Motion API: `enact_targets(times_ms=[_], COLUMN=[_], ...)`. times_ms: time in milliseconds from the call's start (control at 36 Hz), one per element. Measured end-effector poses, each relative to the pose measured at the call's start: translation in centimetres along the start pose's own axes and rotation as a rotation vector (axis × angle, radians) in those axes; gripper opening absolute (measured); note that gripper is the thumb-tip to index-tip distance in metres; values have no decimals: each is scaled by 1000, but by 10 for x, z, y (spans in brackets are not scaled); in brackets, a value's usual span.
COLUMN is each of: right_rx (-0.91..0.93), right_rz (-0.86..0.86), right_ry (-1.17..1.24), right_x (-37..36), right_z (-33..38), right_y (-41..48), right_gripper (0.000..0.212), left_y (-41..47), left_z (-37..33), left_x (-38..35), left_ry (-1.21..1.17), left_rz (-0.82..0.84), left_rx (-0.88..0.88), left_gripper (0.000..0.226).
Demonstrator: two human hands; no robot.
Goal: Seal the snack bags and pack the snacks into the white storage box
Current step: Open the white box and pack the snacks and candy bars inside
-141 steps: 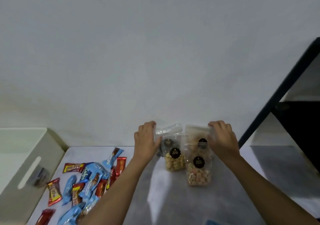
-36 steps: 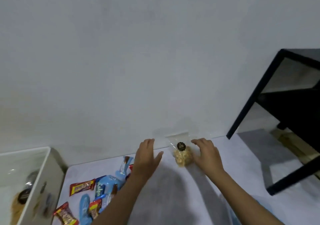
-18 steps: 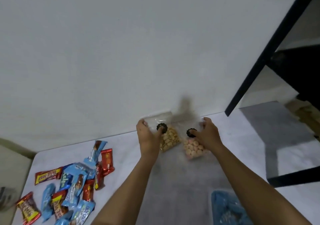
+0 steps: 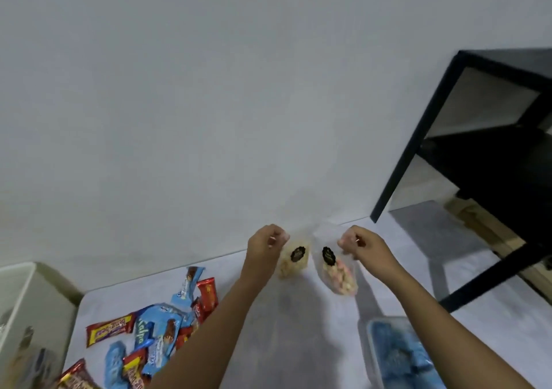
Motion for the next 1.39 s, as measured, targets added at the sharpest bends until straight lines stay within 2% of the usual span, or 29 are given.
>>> enact_targets(times_ms=[56,139,250,444,556,667,806,917,1000,1056,1167,1278,1333,1389], right_rx=[17,80,184,355,427,472,458,418,385,368,442,604,591,566], right_rz=[-16,-149,-259,-115,27,148,198,333,489,530,385,185,131,112], right_ry=[8,8,125,291,281,250,311,303,172,78,-283,-714,-813,-786], right_x=[-6,-19,-58,-177,-251,-319,-381,-424,-457,-471,-476,-477,-481,-484], right_z=[20,54,105,197,236,257,262,255,242,229,201,175,167,164], right_y=[-24,-65,-122,-199,-228,-247,-257,-258,-262,-261,-247,-239,-237,-236], right_gripper=[27,26,18,16,12,15,17,16,17,17,14,7,12,14], left_y=[-5,-15,-24,-68,-102,-134,-176,-205,-218,-221,-226,-233,-240,-245], left_z=[-14,-37,-75,-108,-95,-75,-47,-19,-2,7,28,58,74,87], left_x=[26,78,163,323,411,486,554,573,566,556,527,499,487,477], left_ry=[-8,-129,-159,-62,-44,-2,12,18,-39,-83,-201,-164,-145,-140], left_rz=[21,30,61,-2,-93,-172,-305,-317,-294,-269,-212,-84,-27,14], left_rx=[-31,-4,-76,-130,-70,-11,59,129,167,189,246,335,408,472], left_gripper=[17,16,16,13,14,16,17,15,13,13,13,13,12,12])
Point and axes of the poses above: each hand's wrist, its own y-axis towards the middle knuckle, its own x-axis out of the back of the hand, z = x × y, the point moved 6 cm from there along y, towards the middle knuckle, and after that the axes turned 15 degrees about -x, right-handed, at the moved point
